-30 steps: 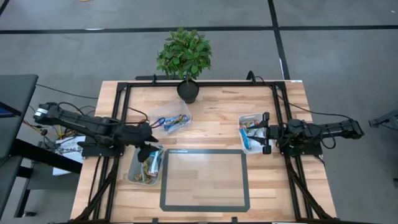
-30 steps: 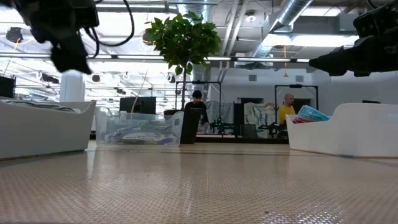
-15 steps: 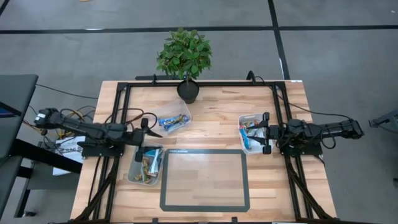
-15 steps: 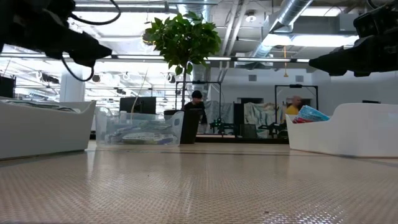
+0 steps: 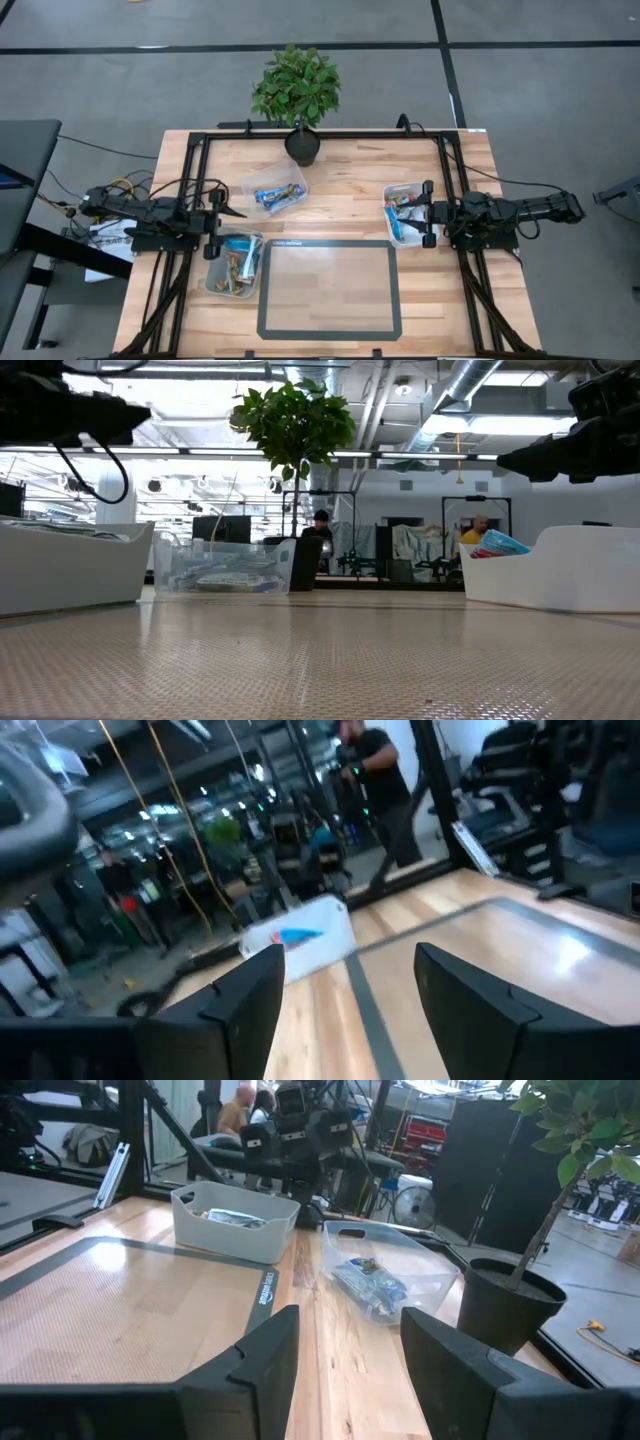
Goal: Pick and place Granola Bars by type
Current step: Return to Home Position
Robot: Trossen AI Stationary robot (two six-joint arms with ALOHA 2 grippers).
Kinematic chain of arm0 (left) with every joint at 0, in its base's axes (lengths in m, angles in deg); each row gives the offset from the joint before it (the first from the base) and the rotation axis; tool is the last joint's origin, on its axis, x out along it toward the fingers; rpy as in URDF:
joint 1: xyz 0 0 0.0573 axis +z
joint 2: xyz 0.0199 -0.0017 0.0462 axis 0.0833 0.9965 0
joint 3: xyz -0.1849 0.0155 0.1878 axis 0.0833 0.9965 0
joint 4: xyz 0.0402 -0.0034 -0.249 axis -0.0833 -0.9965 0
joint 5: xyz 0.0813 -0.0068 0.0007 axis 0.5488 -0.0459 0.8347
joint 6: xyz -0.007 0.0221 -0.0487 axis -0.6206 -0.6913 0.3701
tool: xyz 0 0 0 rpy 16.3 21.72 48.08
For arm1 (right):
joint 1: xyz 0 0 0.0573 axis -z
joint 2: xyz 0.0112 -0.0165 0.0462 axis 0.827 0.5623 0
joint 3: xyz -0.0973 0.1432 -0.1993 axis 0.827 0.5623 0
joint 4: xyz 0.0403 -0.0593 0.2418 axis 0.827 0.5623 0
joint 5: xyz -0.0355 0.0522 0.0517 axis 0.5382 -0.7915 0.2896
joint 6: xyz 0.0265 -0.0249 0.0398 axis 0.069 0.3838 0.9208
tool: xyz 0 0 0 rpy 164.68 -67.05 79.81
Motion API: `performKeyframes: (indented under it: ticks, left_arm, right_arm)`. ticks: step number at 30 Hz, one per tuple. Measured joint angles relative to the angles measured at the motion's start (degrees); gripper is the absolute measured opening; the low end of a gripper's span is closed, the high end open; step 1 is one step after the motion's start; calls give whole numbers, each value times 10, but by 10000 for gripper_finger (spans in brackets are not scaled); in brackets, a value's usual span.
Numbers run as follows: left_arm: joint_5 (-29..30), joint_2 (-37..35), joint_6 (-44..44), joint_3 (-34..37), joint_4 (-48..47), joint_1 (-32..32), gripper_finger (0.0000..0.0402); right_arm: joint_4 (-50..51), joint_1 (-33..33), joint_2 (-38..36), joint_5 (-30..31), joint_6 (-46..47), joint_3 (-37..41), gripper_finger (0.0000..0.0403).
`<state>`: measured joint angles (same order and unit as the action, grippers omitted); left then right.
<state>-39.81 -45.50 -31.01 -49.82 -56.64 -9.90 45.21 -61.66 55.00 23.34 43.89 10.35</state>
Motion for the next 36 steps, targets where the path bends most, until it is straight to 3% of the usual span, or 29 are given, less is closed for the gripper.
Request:
performKeyframes:
  ticks: [12, 16, 20, 36]
  left_arm:
    - [3, 2, 47, 0, 27, 1, 219]
    - [2, 2, 191, 0, 18, 1, 219]
    - [2, 2, 257, 1, 13, 1, 219]
    - [-1, 5, 251, 1, -14, 1, 219]
  right_arm:
    - [0, 0, 0, 0, 0, 0, 171]
    - [0, 0, 0, 0, 0, 0, 171]
    - [0, 0, 0, 0, 0, 0, 171]
    - [0, 0, 0, 0, 0, 0, 171]
